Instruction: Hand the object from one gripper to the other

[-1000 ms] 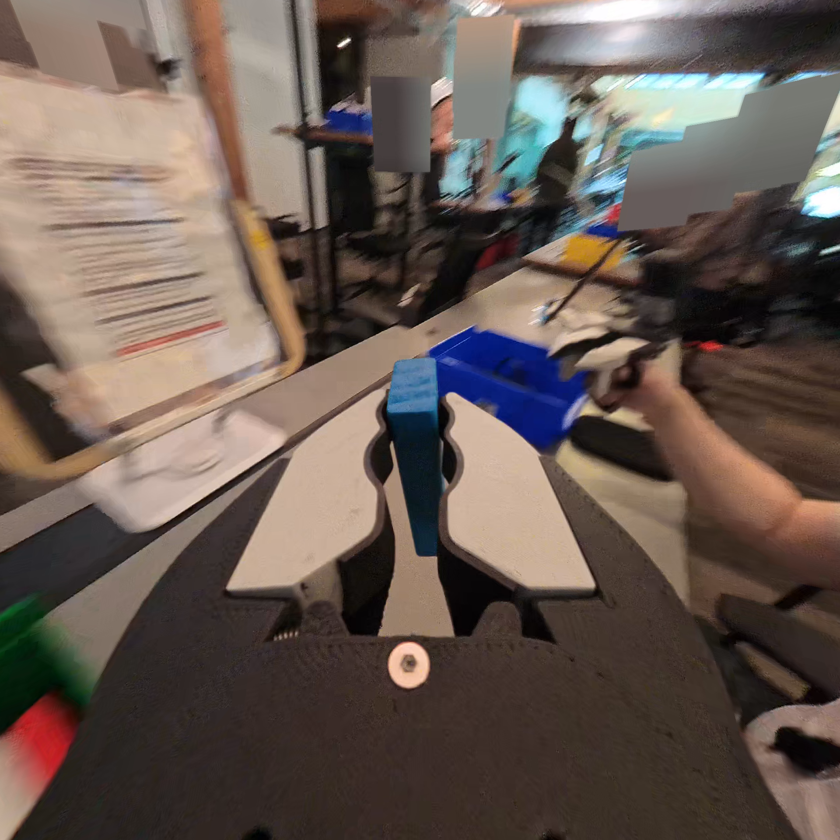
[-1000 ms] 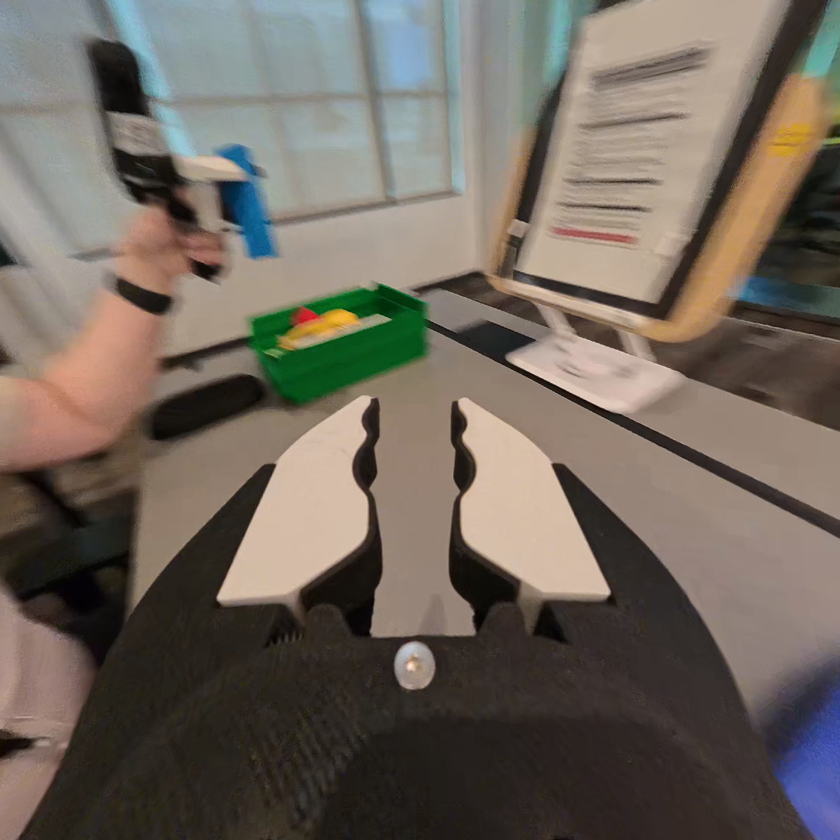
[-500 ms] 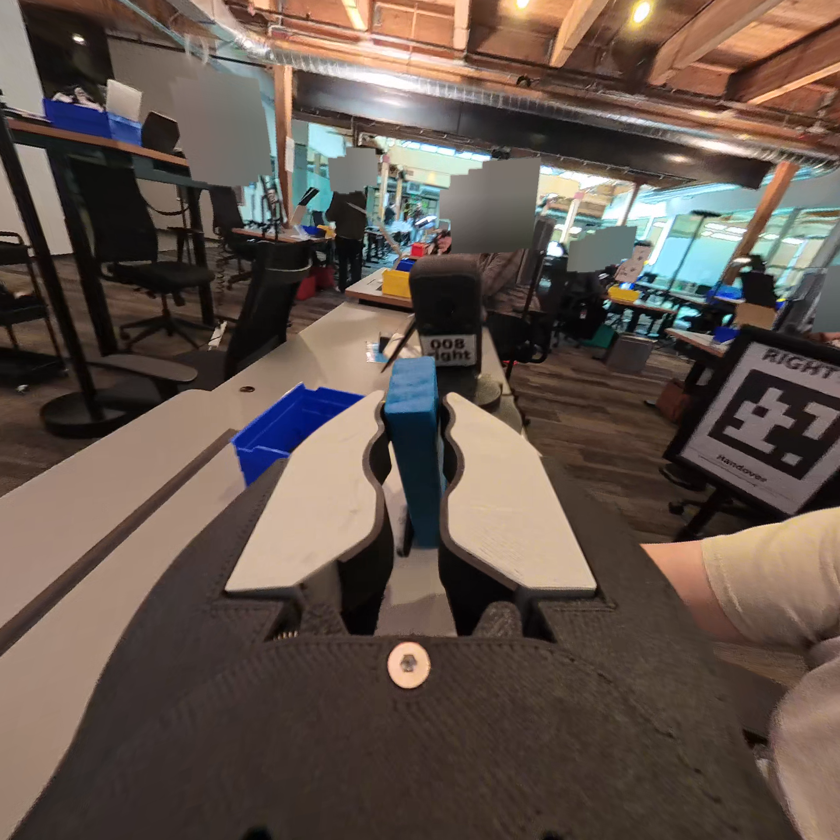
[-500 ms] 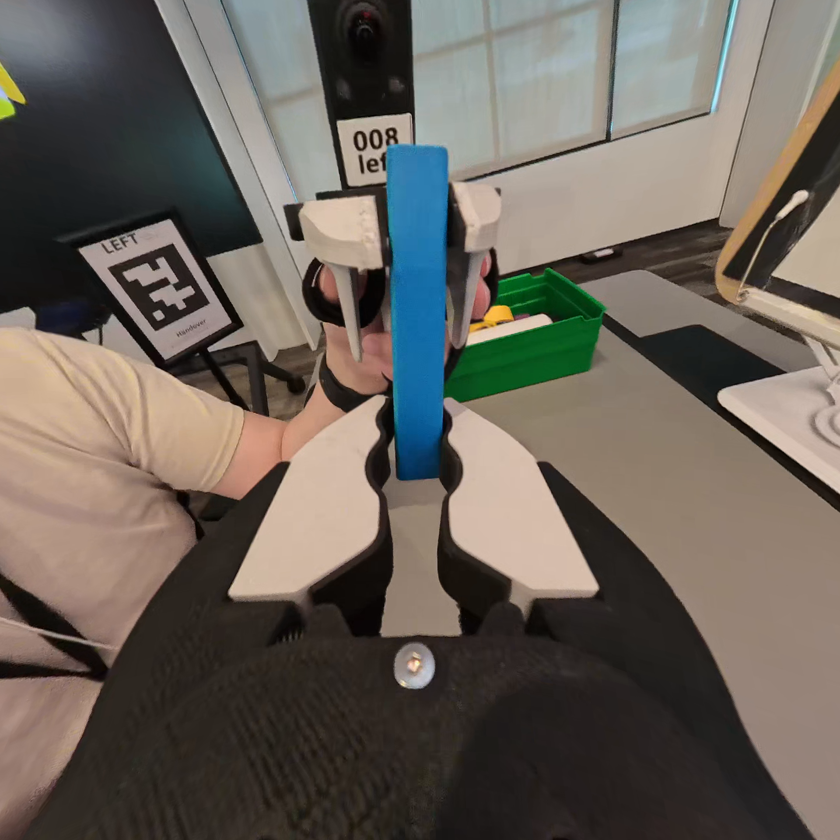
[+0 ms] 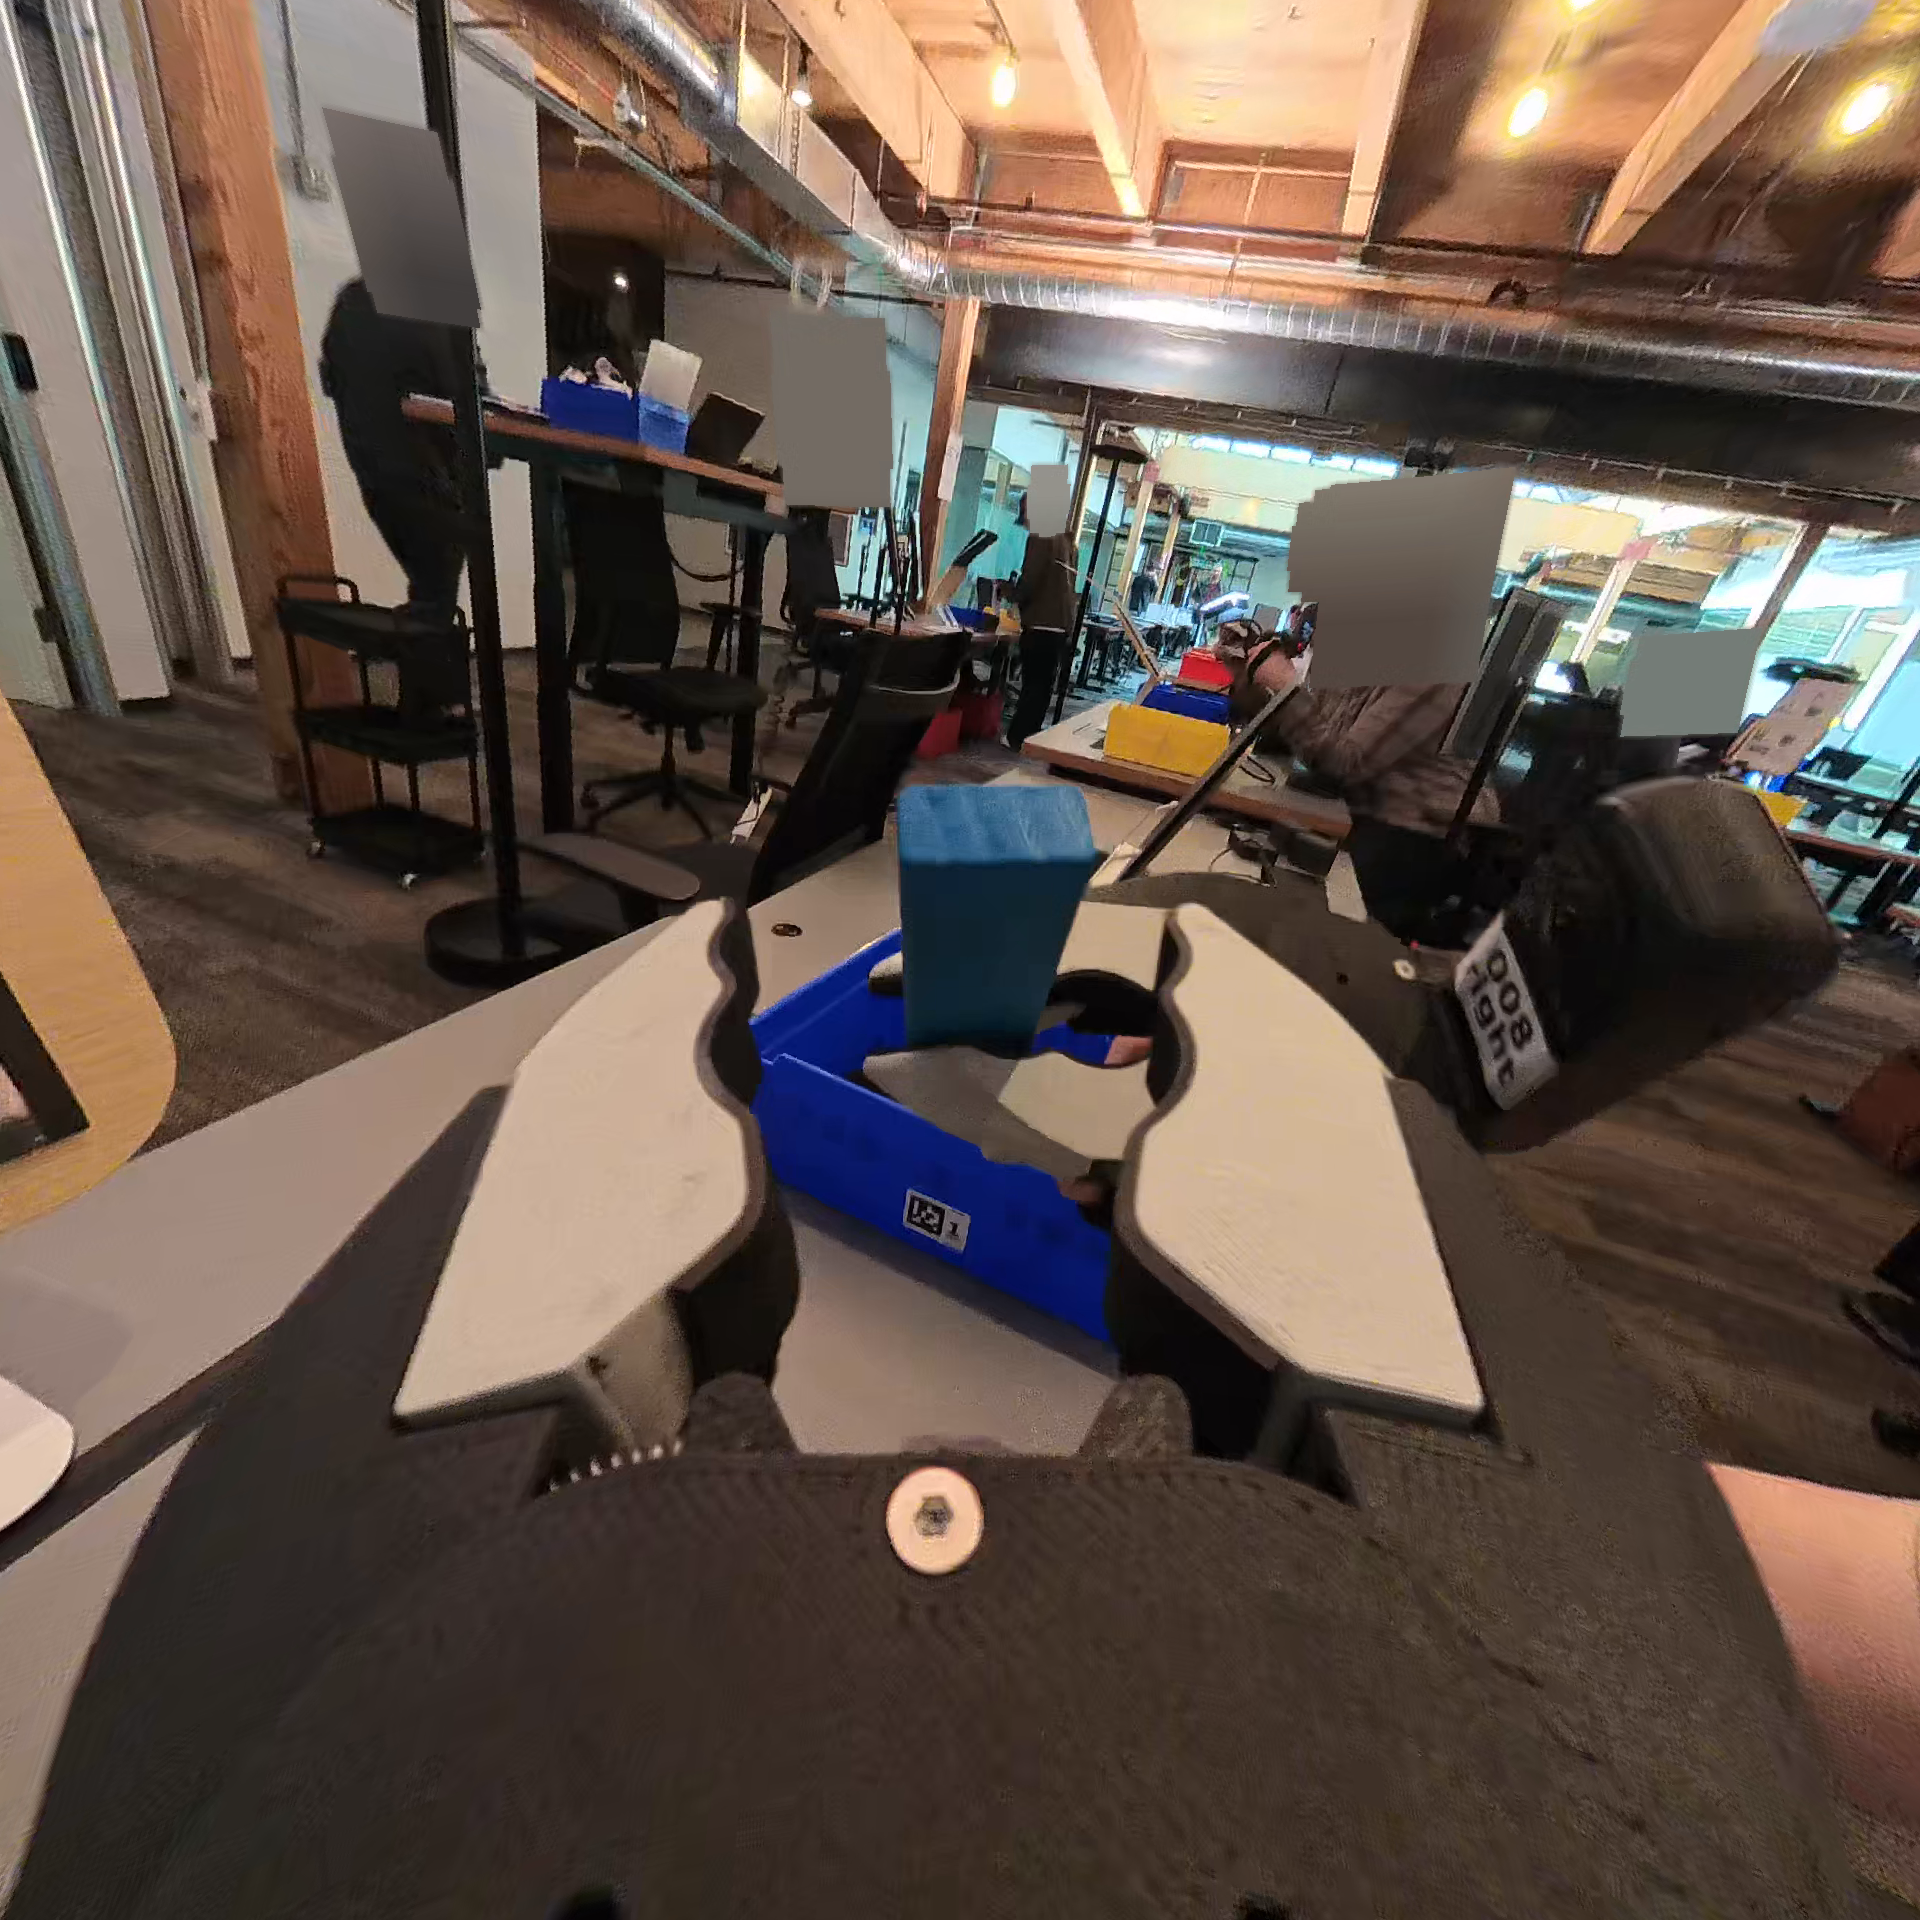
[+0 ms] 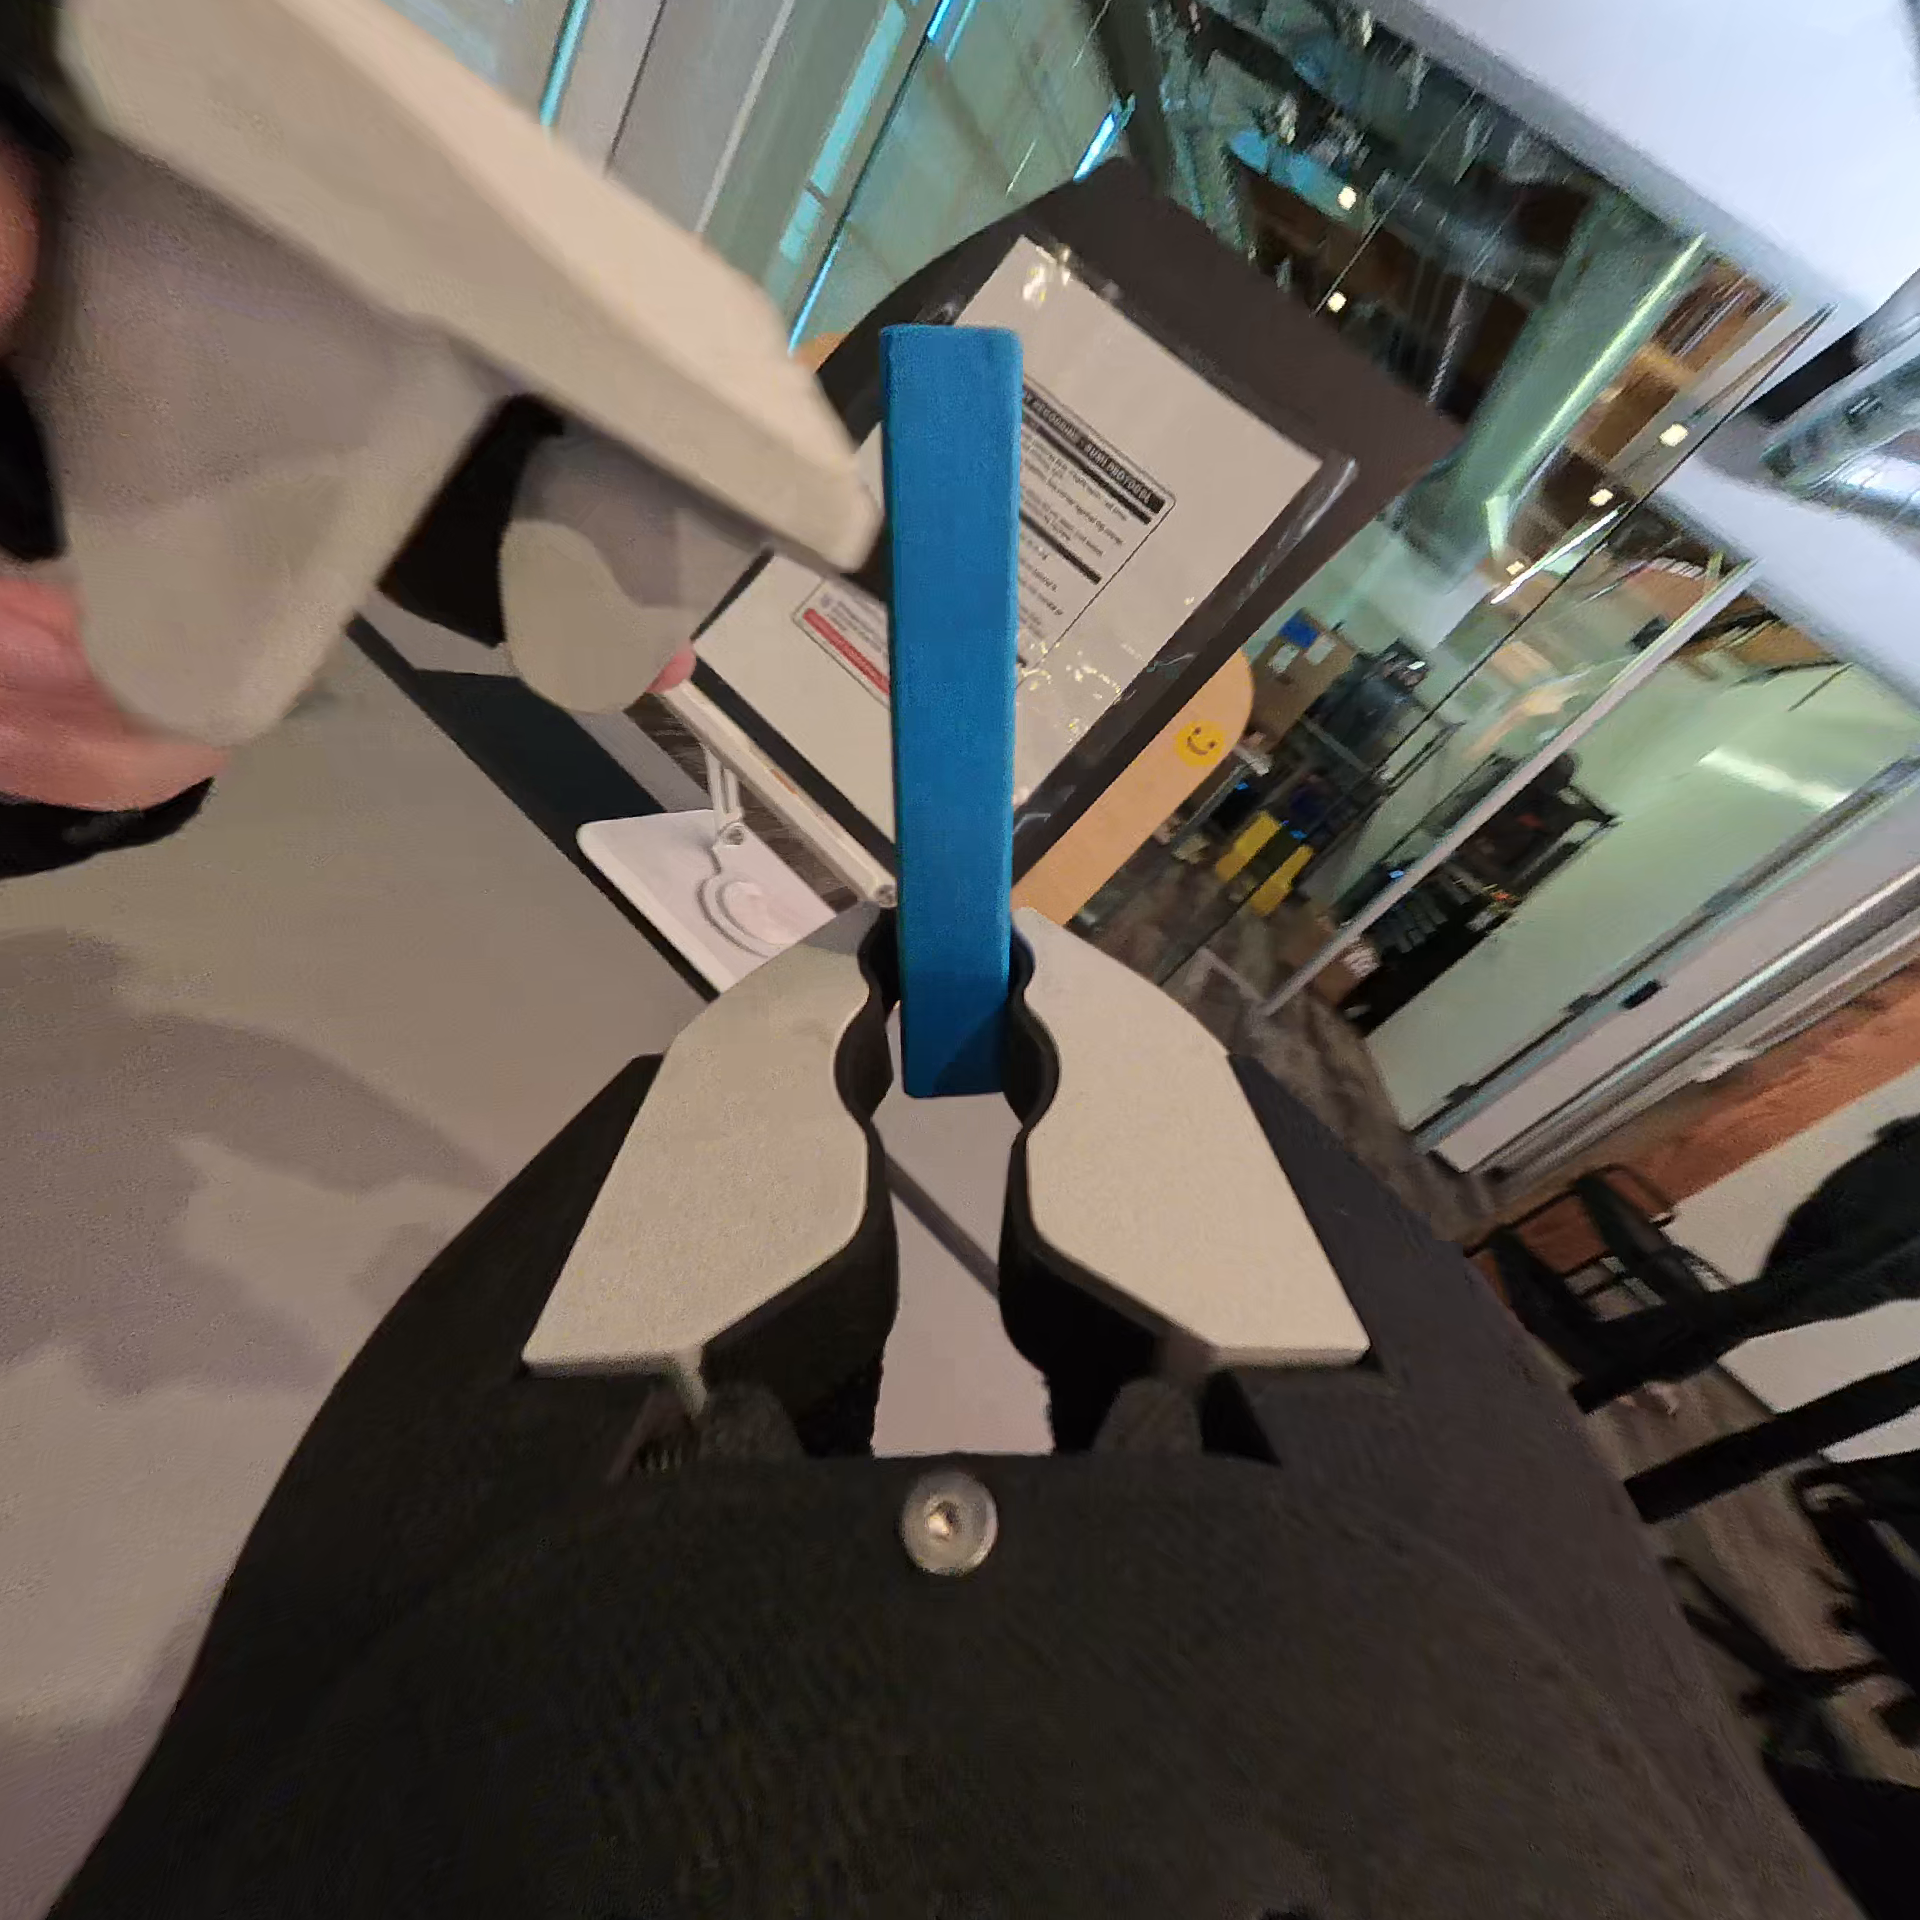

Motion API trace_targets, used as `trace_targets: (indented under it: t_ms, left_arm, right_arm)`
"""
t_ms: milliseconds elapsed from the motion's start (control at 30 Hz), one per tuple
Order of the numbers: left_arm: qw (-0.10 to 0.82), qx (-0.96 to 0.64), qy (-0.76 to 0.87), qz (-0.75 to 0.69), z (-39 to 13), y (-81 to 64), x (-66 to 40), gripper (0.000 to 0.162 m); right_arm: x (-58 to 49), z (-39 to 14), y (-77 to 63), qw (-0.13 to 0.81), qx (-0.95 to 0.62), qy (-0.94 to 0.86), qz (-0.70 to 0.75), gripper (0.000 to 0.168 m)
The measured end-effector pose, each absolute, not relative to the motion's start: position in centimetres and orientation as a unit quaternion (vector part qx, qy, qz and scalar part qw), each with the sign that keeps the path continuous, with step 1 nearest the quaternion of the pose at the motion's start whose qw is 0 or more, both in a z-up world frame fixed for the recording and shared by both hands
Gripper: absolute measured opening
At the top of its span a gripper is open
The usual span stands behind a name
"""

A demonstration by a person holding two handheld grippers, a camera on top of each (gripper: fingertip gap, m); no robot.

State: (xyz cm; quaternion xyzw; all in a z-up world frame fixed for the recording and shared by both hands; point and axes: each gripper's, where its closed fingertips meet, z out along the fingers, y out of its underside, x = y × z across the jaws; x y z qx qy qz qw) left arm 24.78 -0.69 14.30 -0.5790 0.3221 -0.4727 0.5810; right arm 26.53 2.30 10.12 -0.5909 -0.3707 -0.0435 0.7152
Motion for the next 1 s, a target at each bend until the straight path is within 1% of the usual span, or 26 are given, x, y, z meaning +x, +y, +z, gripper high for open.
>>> trace_targets:
  t_ms: [33, 100, 167, 233, 300, 333, 367, 467, 500, 533, 567, 600, 667, 733, 800, 833, 867, 900, 1000]
  left_arm:
    - [0.581, -0.580, 0.328, -0.468, 14.1, -0.6, 24.8, 0.065]
    - [0.569, -0.588, 0.343, -0.462, 13.7, -0.6, 24.9, 0.063]
    - [0.566, -0.583, 0.364, -0.455, 13.4, -0.9, 24.9, 0.035]
    - [0.560, -0.585, 0.375, -0.450, 13.3, -1.1, 24.8, 0.035]
    - [0.563, -0.576, 0.369, -0.463, 13.8, -1.2, 24.6, 0.035]
    - [0.567, -0.572, 0.359, -0.472, 14.3, -1.2, 24.2, 0.035]
    - [0.572, -0.567, 0.346, -0.481, 14.8, -1.0, 23.7, 0.034]
    - [0.562, -0.544, 0.306, -0.543, 16.1, -0.7, 22.2, 0.035]
    - [0.551, -0.528, 0.302, -0.571, 16.6, -1.0, 21.8, 0.035]
    - [0.541, -0.507, 0.310, -0.595, 17.1, -1.5, 21.6, 0.034]
    - [0.532, -0.501, 0.312, -0.607, 17.2, -1.7, 21.3, 0.034]
    - [0.527, -0.497, 0.319, -0.611, 17.2, -1.8, 21.2, 0.034]
    - [0.516, -0.471, 0.352, -0.623, 17.3, -2.9, 21.2, 0.034]
    - [0.508, -0.456, 0.369, -0.631, 17.3, -3.7, 21.5, 0.034]
    - [0.525, -0.460, 0.384, -0.605, 16.9, -3.7, 22.0, 0.035]
    - [0.537, -0.461, 0.395, -0.586, 16.6, -3.8, 22.3, 0.034]
    - [0.544, -0.459, 0.406, -0.573, 16.4, -4.0, 22.6, 0.034]
    - [0.544, -0.459, 0.408, -0.572, 16.4, -4.2, 22.7, 0.034]
    - [0.545, -0.472, 0.415, -0.556, 16.0, -4.0, 22.8, 0.034]
  right_arm:
    - [26.3, 10.1, 2.3, 0.718, -0.584, -0.374, -0.060, 0.018]
    - [26.0, 9.9, 2.3, 0.716, -0.574, -0.387, -0.088, 0.018]
    - [25.8, 9.9, 2.2, 0.720, -0.555, -0.398, -0.126, 0.018]
    - [25.9, 10.1, 2.1, 0.726, -0.536, -0.404, -0.152, 0.018]
    - [25.6, 10.6, 1.7, 0.746, -0.515, -0.400, -0.132, 0.018]
    - [25.4, 10.7, 1.5, 0.754, -0.511, -0.399, -0.106, 0.020]
    - [25.3, 10.9, 1.3, 0.759, -0.509, -0.397, -0.077, 0.029]
    - [25.2, 11.4, 0.9, 0.774, -0.512, -0.367, 0.063, 0.054]
    - [24.8, 11.5, 0.4, 0.769, -0.509, -0.356, 0.152, 0.055]
    - [24.1, 11.6, -0.4, 0.745, -0.504, -0.348, 0.265, 0.053]
    - [23.6, 11.7, -1.0, 0.702, -0.505, -0.333, 0.375, 0.054]
    - [23.5, 11.9, -1.3, 0.660, -0.503, -0.312, 0.462, 0.059]
    - [23.6, 12.9, -2.5, 0.599, -0.468, -0.289, 0.581, 0.063]
    - [23.7, 13.5, -3.1, 0.575, -0.448, -0.278, 0.626, 0.067]
    - [23.4, 13.8, -3.6, 0.577, -0.439, -0.283, 0.627, 0.062]
    - [23.2, 13.7, -3.8, 0.578, -0.443, -0.287, 0.622, 0.056]
    - [23.1, 13.7, -3.7, 0.582, -0.448, -0.288, 0.615, 0.043]
    - [23.3, 13.8, -3.6, 0.590, -0.448, -0.283, 0.610, 0.035]
    - [23.7, 13.8, -3.6, 0.610, -0.449, -0.298, 0.581, 0.035]
